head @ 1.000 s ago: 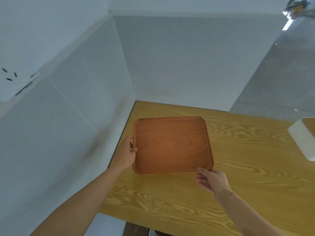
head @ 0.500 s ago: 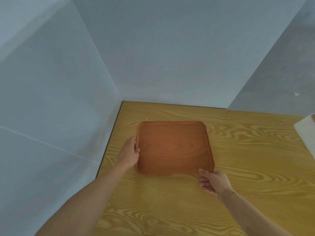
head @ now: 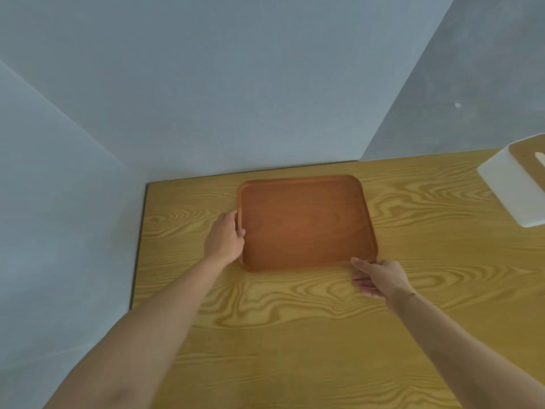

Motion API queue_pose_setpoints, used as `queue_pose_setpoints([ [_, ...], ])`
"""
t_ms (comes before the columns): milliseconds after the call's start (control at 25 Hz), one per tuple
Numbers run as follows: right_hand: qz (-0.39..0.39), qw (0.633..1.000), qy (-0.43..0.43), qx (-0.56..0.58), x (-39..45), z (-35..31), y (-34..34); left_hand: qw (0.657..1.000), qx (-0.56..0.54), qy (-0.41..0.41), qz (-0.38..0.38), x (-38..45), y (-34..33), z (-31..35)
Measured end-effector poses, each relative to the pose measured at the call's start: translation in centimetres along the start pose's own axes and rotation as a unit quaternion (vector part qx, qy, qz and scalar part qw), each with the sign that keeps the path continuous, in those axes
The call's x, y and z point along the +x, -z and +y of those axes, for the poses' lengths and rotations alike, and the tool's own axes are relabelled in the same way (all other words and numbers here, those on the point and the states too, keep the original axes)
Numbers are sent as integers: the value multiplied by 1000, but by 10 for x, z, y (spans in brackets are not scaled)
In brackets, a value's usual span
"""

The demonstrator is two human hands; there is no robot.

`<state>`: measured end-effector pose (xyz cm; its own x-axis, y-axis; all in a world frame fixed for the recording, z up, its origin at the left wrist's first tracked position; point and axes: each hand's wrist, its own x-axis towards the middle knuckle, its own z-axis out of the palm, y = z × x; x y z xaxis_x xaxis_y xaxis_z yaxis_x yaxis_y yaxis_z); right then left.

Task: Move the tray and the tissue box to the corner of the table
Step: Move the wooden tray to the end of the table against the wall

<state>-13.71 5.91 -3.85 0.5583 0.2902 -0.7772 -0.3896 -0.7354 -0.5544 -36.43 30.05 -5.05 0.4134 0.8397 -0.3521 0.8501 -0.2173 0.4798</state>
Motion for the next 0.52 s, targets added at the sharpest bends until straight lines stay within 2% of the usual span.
queue_pose_setpoints([
  [200, 11, 999, 16, -25, 28, -19, 19, 998, 50, -38, 22, 27, -14, 19],
  [360, 15, 993, 23, -113, 33, -26, 27, 994, 91, -48, 37, 29, -16, 23],
  [440, 67, 968, 58, -233, 28, -24, 28, 989, 119, -61, 56, 21, -15, 20],
  [520, 195, 901, 164, -350, 24, -17, 26, 986, 125, -79, 75, 7, -18, 15],
])
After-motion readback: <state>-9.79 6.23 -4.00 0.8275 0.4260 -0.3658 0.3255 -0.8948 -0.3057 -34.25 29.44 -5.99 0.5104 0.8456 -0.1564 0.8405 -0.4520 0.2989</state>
